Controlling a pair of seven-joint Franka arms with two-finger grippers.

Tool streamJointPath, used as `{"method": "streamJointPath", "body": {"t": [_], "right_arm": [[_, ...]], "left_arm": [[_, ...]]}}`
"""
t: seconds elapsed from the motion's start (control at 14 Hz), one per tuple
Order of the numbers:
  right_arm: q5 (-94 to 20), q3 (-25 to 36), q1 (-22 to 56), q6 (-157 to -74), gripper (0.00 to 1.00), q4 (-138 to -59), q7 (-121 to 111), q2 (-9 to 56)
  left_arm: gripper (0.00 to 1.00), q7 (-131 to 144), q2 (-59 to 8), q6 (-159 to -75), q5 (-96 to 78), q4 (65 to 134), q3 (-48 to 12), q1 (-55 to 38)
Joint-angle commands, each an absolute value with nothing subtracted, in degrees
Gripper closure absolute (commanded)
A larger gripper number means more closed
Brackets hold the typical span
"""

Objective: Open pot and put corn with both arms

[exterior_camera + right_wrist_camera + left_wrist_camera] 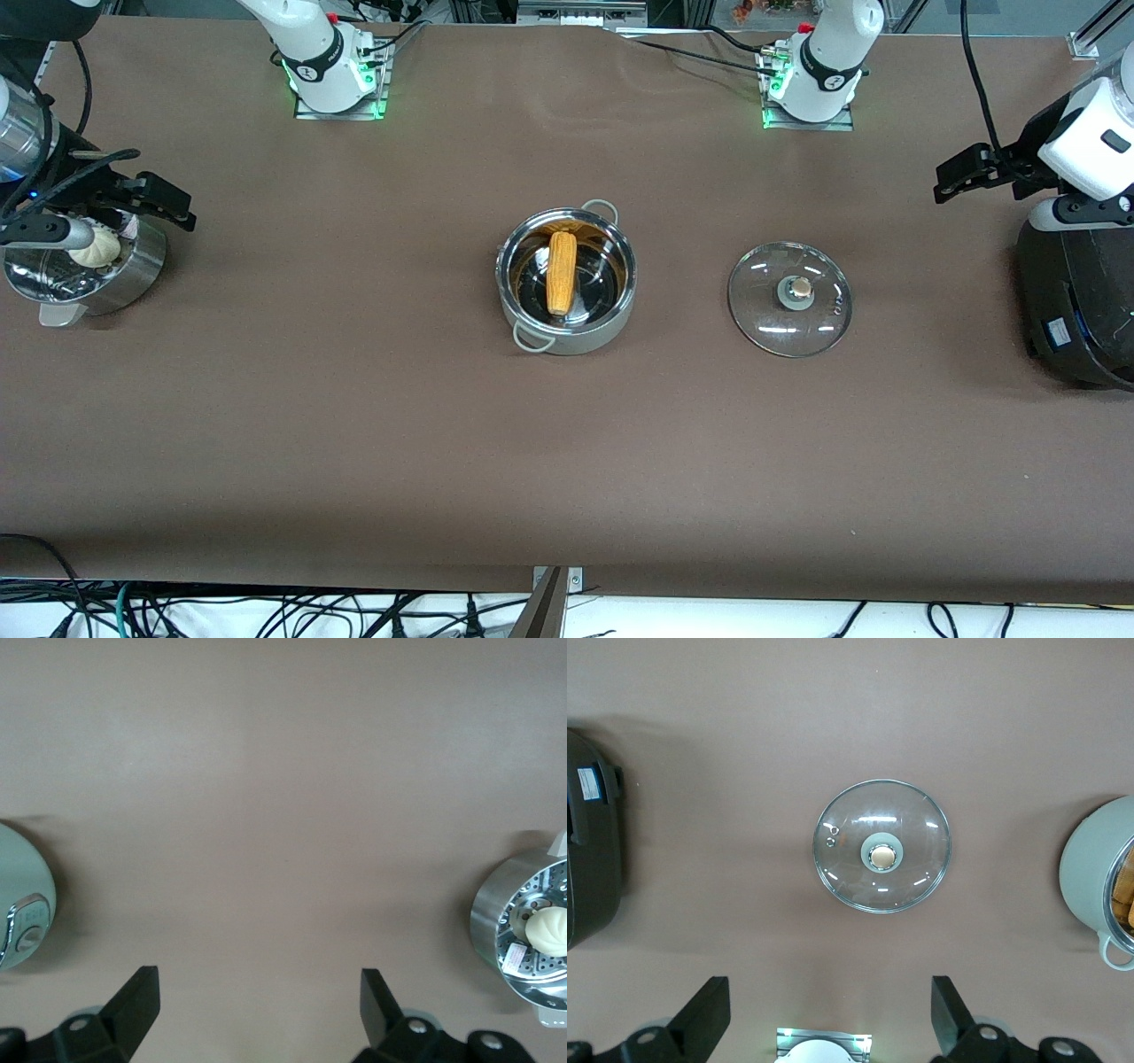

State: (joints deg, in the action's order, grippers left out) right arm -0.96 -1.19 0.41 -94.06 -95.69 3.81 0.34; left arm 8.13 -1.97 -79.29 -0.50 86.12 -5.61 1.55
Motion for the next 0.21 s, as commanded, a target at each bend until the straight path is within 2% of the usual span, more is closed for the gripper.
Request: {"method": "streamJointPath", "body": {"t": [0.0, 0.14], "right_arm": [[-1.14, -1.41, -0.53, -94.31, 0.0, -93.96, 2.29, 1.58], [-0.88, -1.58, -0.44, -94.31, 0.0, -93.96, 2.37, 1.58]], "left_arm": [[0.0, 7.12, -2.72, -77.96, 0.26, 84.55, -5.89, 1.93], [0.0, 7.21, -2.72, -77.96, 0.26, 84.46, -5.89, 1.93]]}}
